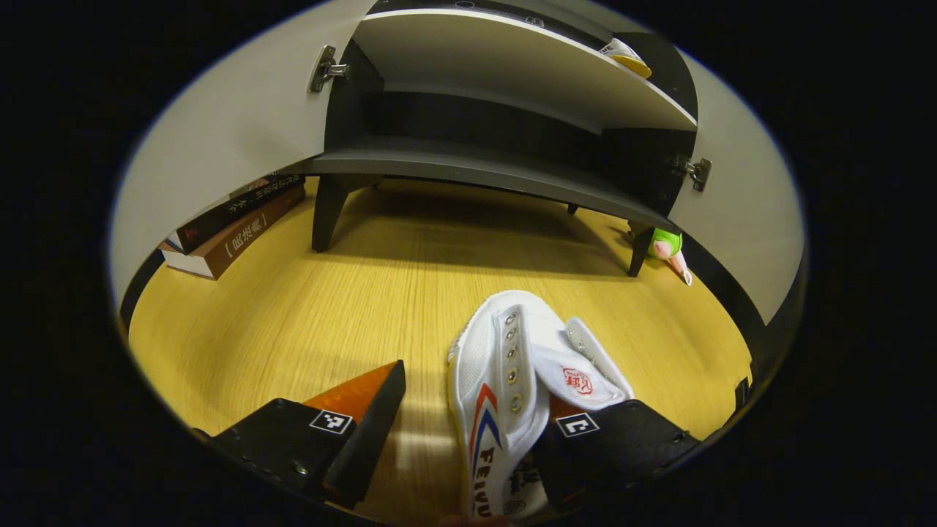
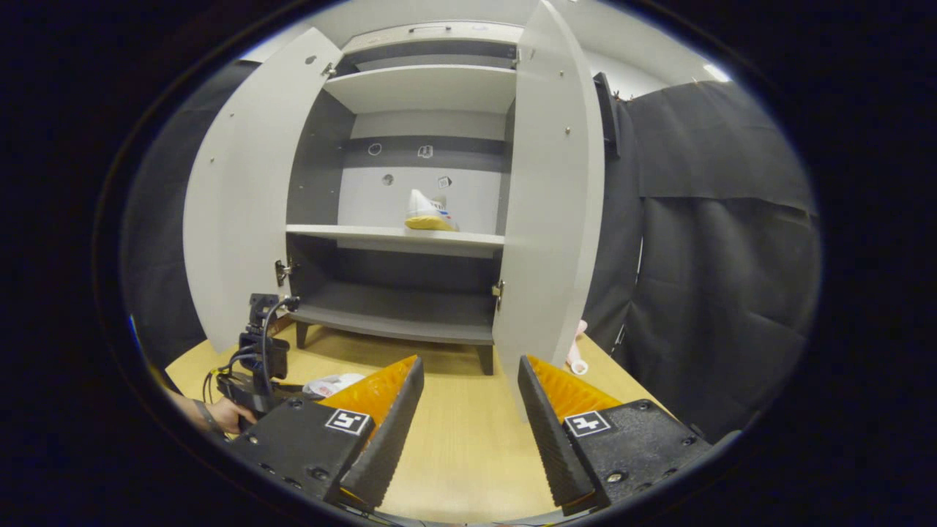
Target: Grab one shoe with the right hand and put it into the shoe cabinet, grab the other shoe with the left hand and put it into the shoe cabinet; then close the right door with the right hand and the left door with the left hand.
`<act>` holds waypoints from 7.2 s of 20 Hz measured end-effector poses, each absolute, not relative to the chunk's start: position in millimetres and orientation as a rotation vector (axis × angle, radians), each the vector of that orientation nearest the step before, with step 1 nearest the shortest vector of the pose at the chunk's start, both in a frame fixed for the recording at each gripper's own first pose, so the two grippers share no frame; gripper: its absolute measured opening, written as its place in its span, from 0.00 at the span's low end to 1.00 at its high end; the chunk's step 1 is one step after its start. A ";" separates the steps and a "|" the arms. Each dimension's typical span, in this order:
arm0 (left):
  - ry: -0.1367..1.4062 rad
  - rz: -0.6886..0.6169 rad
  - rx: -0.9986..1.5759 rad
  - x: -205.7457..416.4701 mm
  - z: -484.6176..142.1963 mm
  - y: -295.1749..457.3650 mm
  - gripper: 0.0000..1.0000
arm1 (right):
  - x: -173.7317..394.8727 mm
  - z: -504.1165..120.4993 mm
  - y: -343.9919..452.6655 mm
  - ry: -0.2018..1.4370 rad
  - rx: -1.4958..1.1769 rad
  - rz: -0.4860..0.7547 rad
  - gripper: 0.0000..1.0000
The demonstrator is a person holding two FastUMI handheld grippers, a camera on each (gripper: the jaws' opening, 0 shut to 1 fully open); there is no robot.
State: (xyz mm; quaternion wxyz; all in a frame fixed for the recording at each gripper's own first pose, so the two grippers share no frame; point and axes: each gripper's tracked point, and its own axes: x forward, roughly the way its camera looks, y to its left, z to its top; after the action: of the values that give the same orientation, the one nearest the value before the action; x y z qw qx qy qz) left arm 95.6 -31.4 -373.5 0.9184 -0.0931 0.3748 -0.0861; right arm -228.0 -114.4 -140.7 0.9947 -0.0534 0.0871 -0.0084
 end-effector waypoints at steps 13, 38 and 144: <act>0.738 -0.127 -0.179 103.5 -373.9 -33.3 0.32 | -218.1 -153.9 -102.8 0.217 -0.142 0.021 0.82; 0.398 -0.011 -0.243 223.7 -2.5 19.9 0.14 | -223.1 -140.7 -69.9 0.161 -0.168 0.206 0.83; 0.218 -0.072 0.051 -52.6 -108.7 -9.6 0.85 | -139.0 111.0 -295.3 -0.070 0.104 -0.124 0.83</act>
State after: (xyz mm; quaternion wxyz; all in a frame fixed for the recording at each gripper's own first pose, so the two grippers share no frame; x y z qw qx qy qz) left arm -52.6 -9.6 -108.7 0.9931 0.0255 0.1085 -0.0358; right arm -139.0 -295.3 111.0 0.9961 0.0521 -0.0352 -0.0619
